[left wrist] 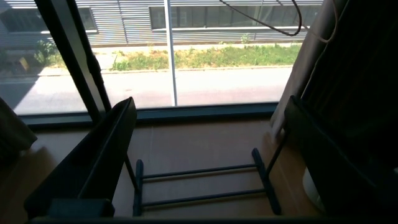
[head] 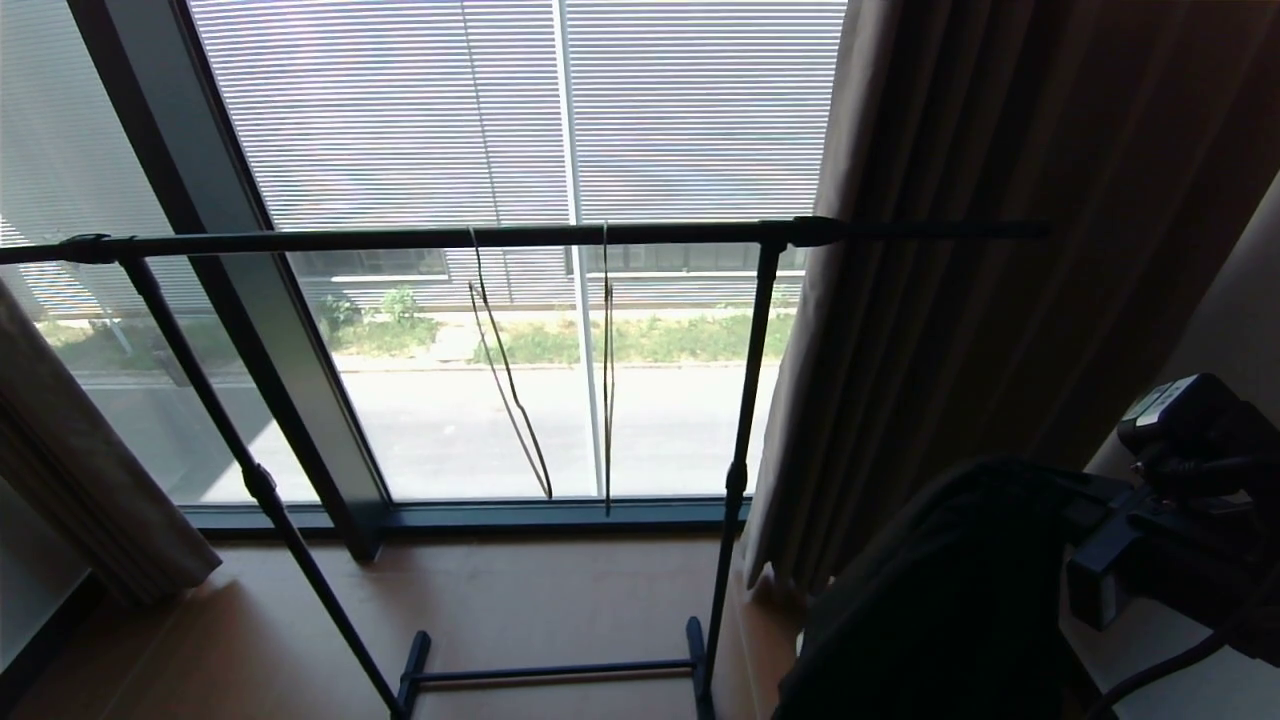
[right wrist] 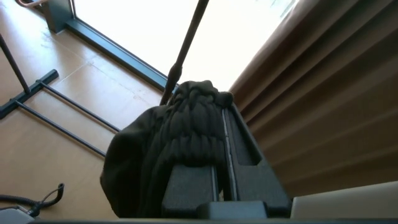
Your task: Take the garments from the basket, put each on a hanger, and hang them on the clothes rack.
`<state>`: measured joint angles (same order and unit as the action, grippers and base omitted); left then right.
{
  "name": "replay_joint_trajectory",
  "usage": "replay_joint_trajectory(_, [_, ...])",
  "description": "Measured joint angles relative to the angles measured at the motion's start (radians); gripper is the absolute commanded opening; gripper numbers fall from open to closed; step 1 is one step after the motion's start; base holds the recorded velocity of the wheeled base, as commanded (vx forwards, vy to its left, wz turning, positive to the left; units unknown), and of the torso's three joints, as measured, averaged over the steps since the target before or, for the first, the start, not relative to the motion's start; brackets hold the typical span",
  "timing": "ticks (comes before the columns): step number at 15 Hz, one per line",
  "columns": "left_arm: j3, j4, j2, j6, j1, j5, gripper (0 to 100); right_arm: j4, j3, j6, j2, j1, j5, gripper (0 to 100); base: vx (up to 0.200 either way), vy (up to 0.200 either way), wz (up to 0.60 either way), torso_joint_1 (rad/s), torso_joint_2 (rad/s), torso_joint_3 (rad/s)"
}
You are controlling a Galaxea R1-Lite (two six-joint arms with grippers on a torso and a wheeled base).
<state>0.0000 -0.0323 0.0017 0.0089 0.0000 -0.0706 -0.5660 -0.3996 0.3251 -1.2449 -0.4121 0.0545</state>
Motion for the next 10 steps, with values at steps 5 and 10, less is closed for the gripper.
replay_joint_trajectory(5, [0.0,0.0,0.0,-0.001,0.0,0.0,100,0.0,0.0,0.0,0.003,0.0,0.0,0,0.0,0.0,0.0,0.133,-0.3,-0.175])
replay_joint_trajectory(10, [0.0,0.0,0.0,0.005,0.0,0.0,100,0.0,0.005,0.003,0.001,0.0,0.001,0,0.0,0.0,0.0,0.052,-0.12,-0.06])
